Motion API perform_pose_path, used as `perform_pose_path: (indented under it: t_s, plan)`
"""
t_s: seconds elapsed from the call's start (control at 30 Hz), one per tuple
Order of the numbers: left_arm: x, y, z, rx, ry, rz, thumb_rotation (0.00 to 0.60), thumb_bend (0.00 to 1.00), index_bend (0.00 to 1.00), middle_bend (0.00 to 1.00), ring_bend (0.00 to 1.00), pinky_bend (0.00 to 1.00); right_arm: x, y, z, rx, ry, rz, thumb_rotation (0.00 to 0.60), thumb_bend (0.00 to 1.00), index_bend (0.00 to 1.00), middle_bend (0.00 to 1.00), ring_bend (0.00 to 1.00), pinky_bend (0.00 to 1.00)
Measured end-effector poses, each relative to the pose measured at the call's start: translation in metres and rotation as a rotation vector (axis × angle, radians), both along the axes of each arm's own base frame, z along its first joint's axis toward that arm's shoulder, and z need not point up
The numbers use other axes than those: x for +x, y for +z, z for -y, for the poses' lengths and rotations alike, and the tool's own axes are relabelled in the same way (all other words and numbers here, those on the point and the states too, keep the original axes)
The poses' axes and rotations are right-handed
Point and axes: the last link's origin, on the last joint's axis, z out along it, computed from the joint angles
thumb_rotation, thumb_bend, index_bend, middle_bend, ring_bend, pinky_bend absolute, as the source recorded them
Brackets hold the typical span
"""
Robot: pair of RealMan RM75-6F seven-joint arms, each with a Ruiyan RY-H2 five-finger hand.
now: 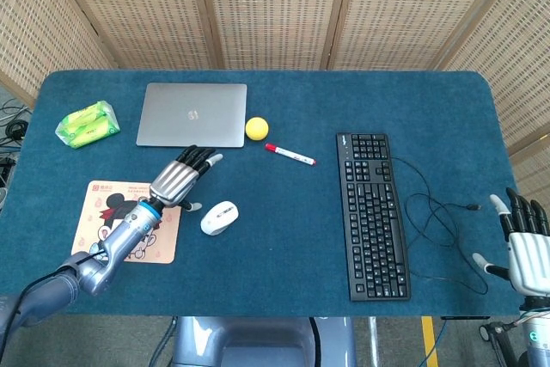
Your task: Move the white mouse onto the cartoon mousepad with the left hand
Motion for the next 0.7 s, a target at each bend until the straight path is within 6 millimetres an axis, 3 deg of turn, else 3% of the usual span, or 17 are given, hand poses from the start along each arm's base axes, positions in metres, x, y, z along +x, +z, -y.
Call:
perform_pose_path:
  t_s: [0.33,0.7]
  plan:
    - [0.016,-0.015,0.019,-0.051,-0.083,-0.059,0.6,0.0,0.0,0.0,0.0,0.0,0.0,0.006,-0.002,-0.014,0.004,0.016,0.6,0.0,0.09,0.0,0.0,0.0]
    - [0.029,-0.014,0.05,-0.122,-0.217,-0.123,0.6,0.0,0.0,0.0,0.0,0.0,0.0,0.011,-0.002,-0.029,0.002,0.035,0.6,0.0,0.09,0.0,0.0,0.0]
